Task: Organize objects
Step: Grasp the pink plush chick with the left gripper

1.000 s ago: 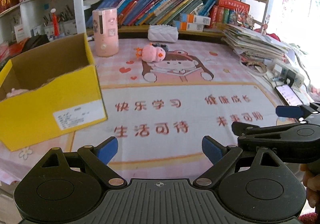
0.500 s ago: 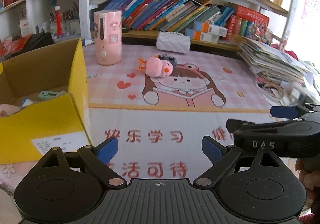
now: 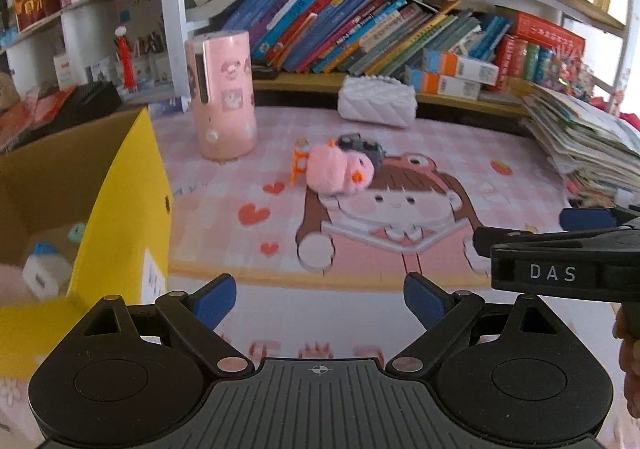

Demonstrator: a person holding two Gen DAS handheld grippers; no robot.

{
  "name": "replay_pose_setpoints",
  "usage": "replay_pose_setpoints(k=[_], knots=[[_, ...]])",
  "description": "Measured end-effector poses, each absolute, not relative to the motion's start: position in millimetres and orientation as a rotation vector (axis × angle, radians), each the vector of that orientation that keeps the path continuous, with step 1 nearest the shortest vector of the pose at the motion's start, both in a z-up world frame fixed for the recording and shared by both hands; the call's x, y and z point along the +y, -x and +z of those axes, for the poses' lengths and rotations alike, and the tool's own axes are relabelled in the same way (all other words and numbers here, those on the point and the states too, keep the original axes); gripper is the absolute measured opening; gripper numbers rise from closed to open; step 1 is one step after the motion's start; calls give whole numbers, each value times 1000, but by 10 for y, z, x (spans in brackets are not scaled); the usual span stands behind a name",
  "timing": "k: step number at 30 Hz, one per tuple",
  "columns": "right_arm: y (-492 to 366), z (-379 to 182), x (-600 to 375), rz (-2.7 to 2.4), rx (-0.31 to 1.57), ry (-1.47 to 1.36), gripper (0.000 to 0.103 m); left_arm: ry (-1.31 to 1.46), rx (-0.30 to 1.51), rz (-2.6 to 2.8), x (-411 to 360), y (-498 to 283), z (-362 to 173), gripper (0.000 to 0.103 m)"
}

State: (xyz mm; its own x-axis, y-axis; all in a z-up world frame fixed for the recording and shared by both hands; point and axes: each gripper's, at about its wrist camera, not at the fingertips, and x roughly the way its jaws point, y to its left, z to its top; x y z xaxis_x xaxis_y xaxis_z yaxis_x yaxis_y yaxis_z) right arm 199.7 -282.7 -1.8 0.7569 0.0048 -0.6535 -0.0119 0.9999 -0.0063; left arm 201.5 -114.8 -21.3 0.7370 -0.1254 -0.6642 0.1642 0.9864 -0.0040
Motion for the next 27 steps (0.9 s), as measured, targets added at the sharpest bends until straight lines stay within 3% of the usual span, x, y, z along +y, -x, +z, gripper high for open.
replay_pose_setpoints(k=[13, 14, 27], knots=[[-2699, 88, -3127, -15, 631, -43, 92, -89, 669, -97, -1503, -2899, -277, 95], [-2738, 93, -3155, -21, 630, -51, 92, -91, 667, -97, -1527, -2973, -301, 99], [-2900, 38, -3402, -45, 648, -86, 92, -140, 708, -99, -1758, -3738, -763, 98]])
